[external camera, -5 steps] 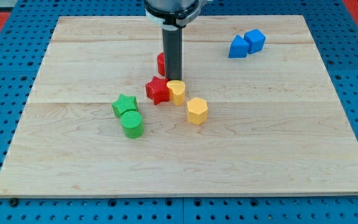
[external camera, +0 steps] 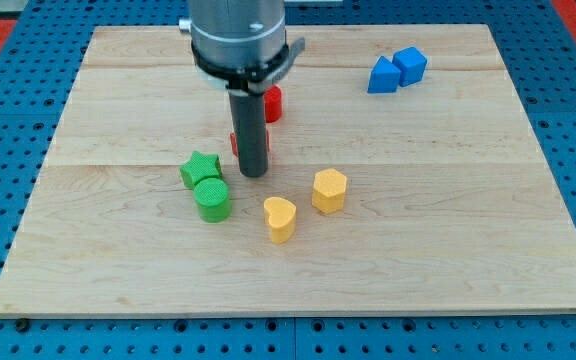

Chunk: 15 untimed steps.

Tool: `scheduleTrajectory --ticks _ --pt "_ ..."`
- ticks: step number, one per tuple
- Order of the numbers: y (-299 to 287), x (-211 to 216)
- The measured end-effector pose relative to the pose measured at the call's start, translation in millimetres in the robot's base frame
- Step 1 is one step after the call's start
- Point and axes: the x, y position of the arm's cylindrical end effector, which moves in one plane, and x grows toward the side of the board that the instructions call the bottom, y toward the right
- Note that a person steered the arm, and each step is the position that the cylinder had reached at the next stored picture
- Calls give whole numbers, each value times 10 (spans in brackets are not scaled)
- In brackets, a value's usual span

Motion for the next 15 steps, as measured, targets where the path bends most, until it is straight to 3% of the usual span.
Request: scheduleTrajectory --ticks 1,3,4,6,15 --pt "-180 -448" --pt "40 149" --pt "296 212" --pt "-85 284" --pt "163 316"
